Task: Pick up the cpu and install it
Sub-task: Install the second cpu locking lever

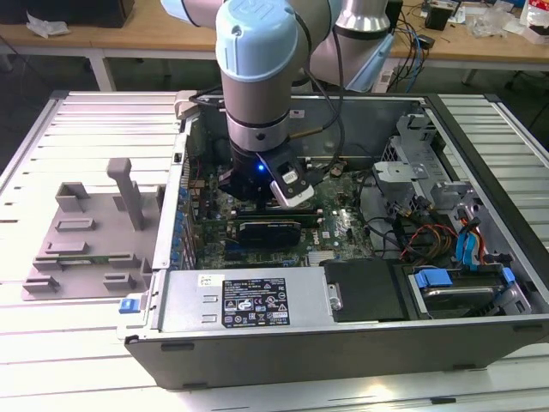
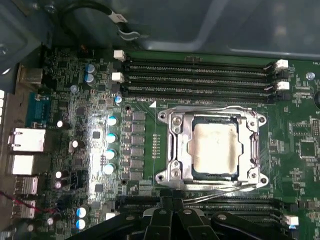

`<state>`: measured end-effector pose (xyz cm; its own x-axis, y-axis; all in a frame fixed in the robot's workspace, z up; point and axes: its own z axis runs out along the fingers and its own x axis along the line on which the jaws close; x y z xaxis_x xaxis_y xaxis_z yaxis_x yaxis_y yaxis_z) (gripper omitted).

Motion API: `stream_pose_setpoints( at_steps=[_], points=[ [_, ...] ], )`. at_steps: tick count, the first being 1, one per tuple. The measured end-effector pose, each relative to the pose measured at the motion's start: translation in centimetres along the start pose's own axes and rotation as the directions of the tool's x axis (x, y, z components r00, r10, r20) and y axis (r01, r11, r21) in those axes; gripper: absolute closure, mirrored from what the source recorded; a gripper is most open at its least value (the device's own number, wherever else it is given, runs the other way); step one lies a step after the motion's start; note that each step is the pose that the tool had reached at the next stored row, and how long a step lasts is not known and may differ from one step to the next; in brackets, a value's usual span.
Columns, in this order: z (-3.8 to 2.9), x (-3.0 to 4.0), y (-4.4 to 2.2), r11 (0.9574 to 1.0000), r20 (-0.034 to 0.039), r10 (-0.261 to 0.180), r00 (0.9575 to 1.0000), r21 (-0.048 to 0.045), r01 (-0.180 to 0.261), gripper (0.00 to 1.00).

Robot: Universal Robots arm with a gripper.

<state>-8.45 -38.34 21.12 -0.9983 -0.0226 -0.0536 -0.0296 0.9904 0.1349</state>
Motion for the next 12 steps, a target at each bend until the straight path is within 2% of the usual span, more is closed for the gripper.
stream_pose_setpoints(
  at_steps=[2,3,4,5,6,7,8,12],
  points=[
    [-0.02,0.01,-0.08,1.0,0.0001,0.001,1.0,-0.0013,-0.001,0.89],
    [0.0,0.0,-0.09,1.0,0.0004,0.001,1.0,-0.0081,-0.001,0.89],
    [0.02,0.0,-0.1,0.9997,0.0011,0.001,1.0,-0.024,-0.001,0.89],
    [0.03,0.0,-0.11,0.9994,0.0017,0.002,1.0,-0.0337,-0.002,0.89],
    [0.06,0.01,-0.15,0.9987,0.0023,0.003,1.0,-0.0509,-0.003,0.89],
    [0.12,0.02,-0.3,0.998,0.0031,0.003,1.0,-0.0633,-0.003,0.89],
    [0.23,0.04,-0.5,0.9975,0.0037,0.004,1.0,-0.0703,-0.004,0.89],
    [0.43,0.19,-0.61,0.9938,0.0062,0.008,1.0,-0.1107,-0.007,0.89]
  ],
)
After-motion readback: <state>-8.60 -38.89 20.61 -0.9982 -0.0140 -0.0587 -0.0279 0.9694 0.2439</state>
